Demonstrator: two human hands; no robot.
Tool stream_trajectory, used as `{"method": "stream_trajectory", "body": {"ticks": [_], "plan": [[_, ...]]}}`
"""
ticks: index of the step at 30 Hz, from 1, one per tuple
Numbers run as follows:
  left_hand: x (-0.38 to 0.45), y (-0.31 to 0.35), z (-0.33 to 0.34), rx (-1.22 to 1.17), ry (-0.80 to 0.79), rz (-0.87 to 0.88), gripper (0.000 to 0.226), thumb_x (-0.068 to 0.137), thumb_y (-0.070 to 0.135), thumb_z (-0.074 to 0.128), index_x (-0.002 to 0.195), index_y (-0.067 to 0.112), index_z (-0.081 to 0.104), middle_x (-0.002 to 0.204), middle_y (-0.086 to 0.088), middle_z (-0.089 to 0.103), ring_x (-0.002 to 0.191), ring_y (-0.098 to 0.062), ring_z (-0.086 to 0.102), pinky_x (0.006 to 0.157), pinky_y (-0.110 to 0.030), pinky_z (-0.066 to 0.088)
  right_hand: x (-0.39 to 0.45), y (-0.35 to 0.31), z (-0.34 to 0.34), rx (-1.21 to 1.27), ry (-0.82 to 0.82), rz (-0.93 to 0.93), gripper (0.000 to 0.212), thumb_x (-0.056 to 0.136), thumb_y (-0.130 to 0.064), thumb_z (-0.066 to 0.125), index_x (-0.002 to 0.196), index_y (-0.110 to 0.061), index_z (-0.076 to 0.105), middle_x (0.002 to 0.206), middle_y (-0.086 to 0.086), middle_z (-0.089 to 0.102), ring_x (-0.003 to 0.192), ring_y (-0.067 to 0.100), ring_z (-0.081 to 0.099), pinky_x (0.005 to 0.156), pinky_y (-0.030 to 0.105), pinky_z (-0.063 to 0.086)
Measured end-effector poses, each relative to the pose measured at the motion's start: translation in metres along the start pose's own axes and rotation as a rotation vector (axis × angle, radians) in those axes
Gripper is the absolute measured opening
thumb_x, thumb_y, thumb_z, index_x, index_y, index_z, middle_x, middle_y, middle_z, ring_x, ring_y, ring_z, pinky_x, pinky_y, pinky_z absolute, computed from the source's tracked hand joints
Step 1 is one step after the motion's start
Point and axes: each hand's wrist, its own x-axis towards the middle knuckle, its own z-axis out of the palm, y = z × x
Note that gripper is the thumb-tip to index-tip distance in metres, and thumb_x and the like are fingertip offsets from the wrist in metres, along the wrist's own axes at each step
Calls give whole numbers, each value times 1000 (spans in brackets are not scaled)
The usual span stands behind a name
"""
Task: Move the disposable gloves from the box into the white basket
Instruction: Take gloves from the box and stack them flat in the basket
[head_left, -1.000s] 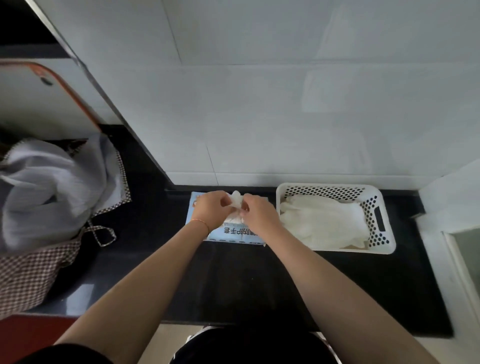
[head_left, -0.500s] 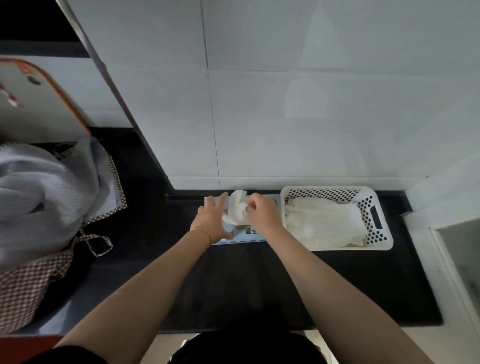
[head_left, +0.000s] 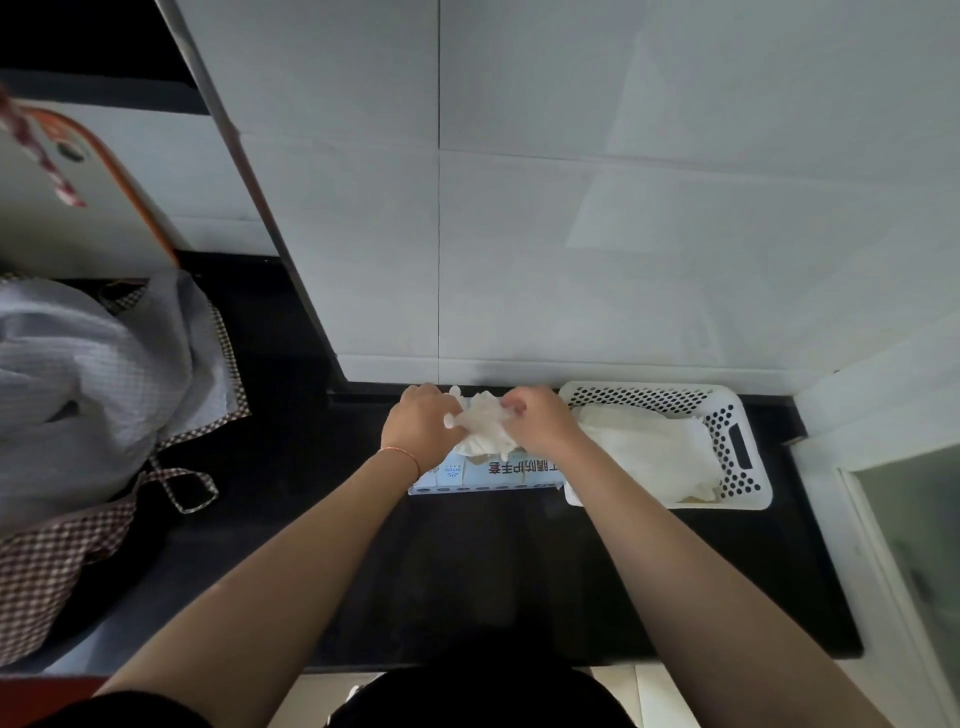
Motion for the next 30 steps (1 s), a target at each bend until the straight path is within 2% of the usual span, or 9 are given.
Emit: {"method": "stream_trajectory", "body": {"ticks": [2, 6, 8, 11, 14, 20, 23, 26, 30], "plan": [[4, 4, -8, -73, -10, -41, 16, 89, 30, 64, 98, 19, 72, 103, 4, 65, 100, -18, 59, 84, -33, 51, -1, 4, 0, -90, -30, 8, 27, 87, -15, 60, 113, -15, 67, 110, 1, 67, 101, 21, 61, 74, 25, 40], [9, 6, -27, -58, -15, -72, 8, 86, 31, 69, 86, 23, 71, 88, 12, 66, 84, -12, 62, 75, -29, 52, -3, 5, -11, -30, 165, 83, 3, 87, -12, 63, 89, -12, 64, 87, 1, 65, 83, 22, 61, 72, 32, 49], [11, 4, -31, -16, -31, -72, 4, 85, 26, 68, 85, 22, 68, 87, 12, 64, 86, -13, 62, 75, -30, 53, -3, 2, -20, 19, 218, 85, 8, 85, -11, 65, 81, -14, 59, 79, -3, 59, 77, 21, 58, 64, 30, 46], [12, 8, -32, -88, -24, 17, 11, 83, 20, 65, 91, 26, 64, 90, 10, 61, 90, -14, 60, 79, -28, 51, -2, -7, -36, 32, 221, 17, 5, 85, -14, 68, 83, -9, 65, 82, 0, 65, 79, 21, 61, 67, 31, 48], [10, 25, -30, -244, 5, 59, 18, 84, 34, 69, 100, 33, 64, 87, 11, 61, 82, -10, 59, 74, -27, 50, -4, -21, -50, -15, 149, -93, 14, 92, -17, 63, 88, -9, 74, 88, 1, 68, 84, 21, 64, 75, 33, 51], [11, 37, -32, -228, 14, 10, 13, 84, 36, 71, 87, 25, 66, 86, 7, 63, 80, -13, 59, 74, -30, 51, -9, -46, -65, -76, 270, -261, 21, 92, -23, 62, 81, -6, 66, 93, 7, 59, 94, 22, 52, 82, 38, 45], [8, 34, -35, -246, 52, 21, 11, 86, 32, 67, 79, 23, 67, 85, 7, 65, 82, -17, 62, 75, -31, 53, -16, -52, -72, -5, 282, -242, 26, 97, -27, 57, 88, -3, 62, 89, 7, 61, 85, 23, 56, 78, 37, 45], [4, 42, -41, -393, 132, 55, 8, 87, 26, 64, 83, 23, 69, 82, 8, 68, 78, -16, 65, 66, -25, 53, -20, -52, -73, 100, 246, -190, 21, 96, -30, 59, 89, -10, 61, 77, -3, 61, 77, 20, 62, 71, 33, 47], [3, 55, -48, -419, 88, 130, 14, 82, 35, 74, 92, 29, 66, 86, 11, 67, 80, -8, 63, 70, -19, 48, -25, -59, -74, 266, 196, -195, 8, 93, -18, 60, 93, -20, 67, 83, -7, 65, 78, 14, 65, 73, 29, 52]]}}
